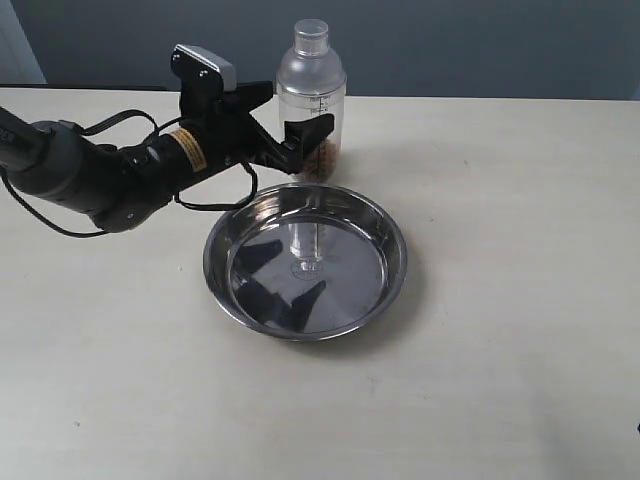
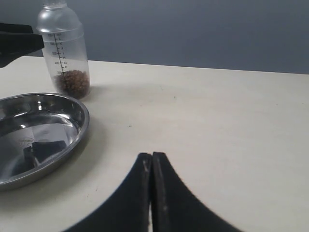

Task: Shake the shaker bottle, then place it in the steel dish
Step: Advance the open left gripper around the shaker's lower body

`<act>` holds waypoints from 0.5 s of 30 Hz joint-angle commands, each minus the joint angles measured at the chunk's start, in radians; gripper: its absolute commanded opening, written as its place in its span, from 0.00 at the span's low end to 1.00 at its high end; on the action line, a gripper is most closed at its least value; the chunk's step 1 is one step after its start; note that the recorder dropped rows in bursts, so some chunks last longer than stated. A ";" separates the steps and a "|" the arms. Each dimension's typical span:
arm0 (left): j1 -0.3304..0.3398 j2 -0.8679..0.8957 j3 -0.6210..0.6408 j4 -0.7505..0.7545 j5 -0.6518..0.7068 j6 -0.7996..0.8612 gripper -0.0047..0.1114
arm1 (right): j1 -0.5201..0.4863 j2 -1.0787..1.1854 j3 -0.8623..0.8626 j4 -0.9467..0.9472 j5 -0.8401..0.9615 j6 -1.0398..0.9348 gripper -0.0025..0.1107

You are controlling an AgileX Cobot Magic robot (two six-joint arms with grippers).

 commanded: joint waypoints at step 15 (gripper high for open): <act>-0.003 0.136 -0.020 -0.144 -0.157 0.127 0.94 | 0.004 -0.004 0.001 -0.005 -0.013 0.000 0.02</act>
